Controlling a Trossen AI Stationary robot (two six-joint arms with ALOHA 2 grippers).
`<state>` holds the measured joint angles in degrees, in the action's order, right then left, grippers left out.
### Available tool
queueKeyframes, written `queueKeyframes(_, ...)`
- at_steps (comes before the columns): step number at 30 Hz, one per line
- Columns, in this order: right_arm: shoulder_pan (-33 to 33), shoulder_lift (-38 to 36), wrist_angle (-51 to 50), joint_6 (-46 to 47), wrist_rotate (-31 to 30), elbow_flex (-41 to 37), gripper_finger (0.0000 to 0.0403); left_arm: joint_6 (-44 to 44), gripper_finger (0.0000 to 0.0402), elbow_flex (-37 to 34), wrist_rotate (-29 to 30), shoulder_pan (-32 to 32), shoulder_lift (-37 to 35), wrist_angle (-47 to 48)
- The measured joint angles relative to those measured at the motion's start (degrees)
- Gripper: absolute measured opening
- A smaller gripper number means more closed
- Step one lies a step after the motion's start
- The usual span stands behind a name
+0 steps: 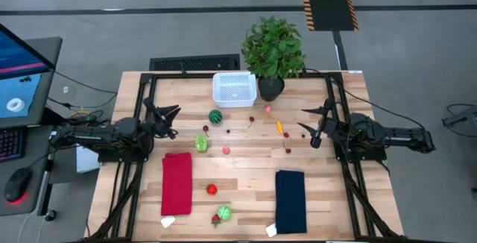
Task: Pick and placing Produce into tupperware
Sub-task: Put the red cherry into the white basket
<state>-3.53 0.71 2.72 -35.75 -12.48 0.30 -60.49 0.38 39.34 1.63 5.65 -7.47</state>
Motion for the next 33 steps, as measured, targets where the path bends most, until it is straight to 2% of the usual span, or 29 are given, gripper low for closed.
queueKeyframes(5, 0.0, 0.0, -0.02, -0.7, 0.21, 0.0, 0.0265, -2.63, 0.005, 0.0, -0.01, 0.0, -0.02, 2.15)
queueKeyframes(7, 0.05, 0.0, 0.11, 1.28, 1.12, 0.0, 0.0265, -1.53, 0.005, 0.0, -2.83, -0.02, 0.0, 2.13)
queueKeyframes(9, 0.42, 0.0, 0.35, 10.97, 4.65, 0.0, 0.0265, 6.35, 0.005, 0.04, -10.61, 0.0, 0.0, 2.11)
queueKeyframes(12, 1.18, 0.02, 1.63, 25.63, 8.59, 0.0, 0.0265, 20.33, 0.005, 0.04, -26.86, 0.0, 0.0, 1.25)
queueKeyframes(16, 2.34, 0.02, 4.32, 43.02, 9.37, 0.0, 0.0265, 39.42, 0.005, 0.04, -47.7, 0.08, -0.02, -0.25)
queueKeyframes(18, 2.56, 0.01, 4.52, 49.77, 9.4, 0.0, 0.0265, 47.69, 0.005, 0.02, -53.91, 0.12, 0.02, -1.43)
queueKeyframes(23, 2.75, 0.01, 5.07, 54.1, 9.43, 0.0, 0.0265, 64.42, 0.005, 0.02, -58.18, 0.66, -0.01, -10.49)
queueKeyframes(27, 2.75, 0.02, 5.18, 56.42, 9.43, 0.0, 0.0265, 69.56, 0.005, 0.0, -57.87, 1.43, 0.03, -14.7)
queueKeyframes(30, 2.71, 0.02, 5.21, 60.1, 9.37, 0.0, 0.0265, 69.66, 0.005, 0.0, -50.0, 1.81, 0.42, -14.71)
queueKeyframes(33, 2.75, 0.04, 4.2, 60.18, 9.34, 0.0, 0.0265, 76.19, 0.005, 0.0, -33.35, 1.81, 0.46, -13.99)
